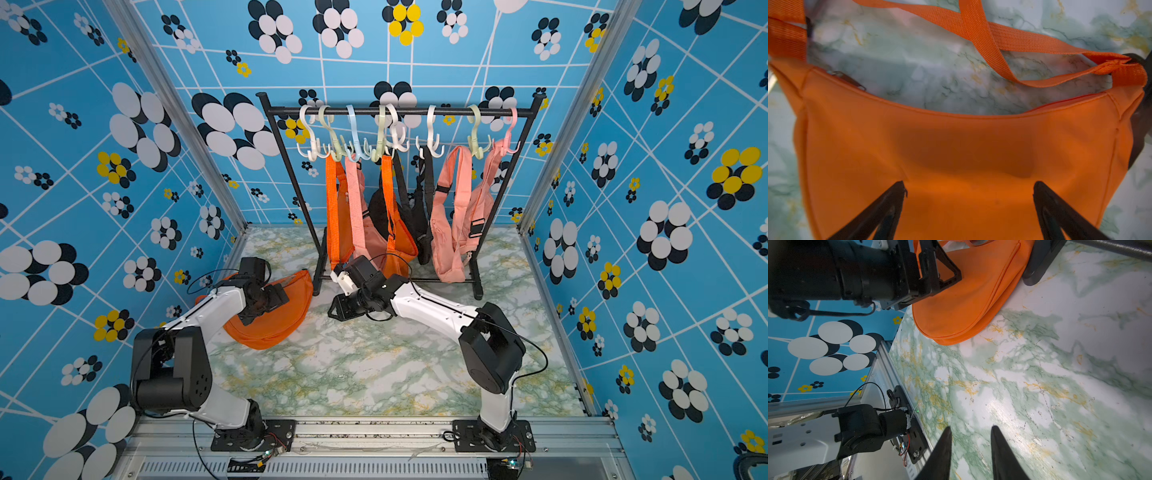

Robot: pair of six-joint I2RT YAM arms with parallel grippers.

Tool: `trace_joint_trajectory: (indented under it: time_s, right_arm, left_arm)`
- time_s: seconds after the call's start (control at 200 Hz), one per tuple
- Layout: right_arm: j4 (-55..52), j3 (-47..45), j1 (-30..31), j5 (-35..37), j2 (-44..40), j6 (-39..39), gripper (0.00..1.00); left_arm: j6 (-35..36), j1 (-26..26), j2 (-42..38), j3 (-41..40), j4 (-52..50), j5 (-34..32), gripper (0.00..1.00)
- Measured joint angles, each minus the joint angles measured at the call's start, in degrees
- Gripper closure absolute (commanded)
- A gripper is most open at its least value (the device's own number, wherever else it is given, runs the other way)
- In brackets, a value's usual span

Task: Take the bag off the hook
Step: Place the bag at the center of the board.

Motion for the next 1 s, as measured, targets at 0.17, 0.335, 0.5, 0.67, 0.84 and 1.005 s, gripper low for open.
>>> trace_joint_trajectory:
  time_s: [0.17, 0.335, 0.5, 0.67, 0.84, 1.005]
  right_arm:
    - [-0.61, 0.0, -0.07, 0.74, 0.0, -0.13, 0.85]
    - [-0.74, 0.07, -0.48, 1.6, 0.02, -0.04, 0.86]
    - [-0.79, 0.07, -1.18, 2.01, 0.07, 0.35, 0.87]
    - [-0.79, 0.07, -1.42, 2.78, 0.07, 0.57, 0.87]
    - [-0.79, 0.07, -1.68, 3.28, 0.07, 0.76, 0.84]
    - [-2.12, 0.07, -1.99, 4.72, -0.81, 0.5, 0.76]
  left_arm:
    - [-0.57, -1.9, 6.4, 2.71, 4.39, 1.53, 0.1]
    - [-0.07, -4.87, 13.09, 9.9, 6.6, 2.6, 0.22]
    - [1.92, -6.1, 20.11, 18.86, 8.31, 3.93, 0.19]
    - [4.0, -6.19, 24.76, 26.84, 8.66, 6.91, 0.16]
    - [5.57, -6.88, 24.92, 31.06, 9.01, 9.51, 0.14]
    - [7.13, -9.57, 19.02, 29.55, 8.7, 8.92, 0.11]
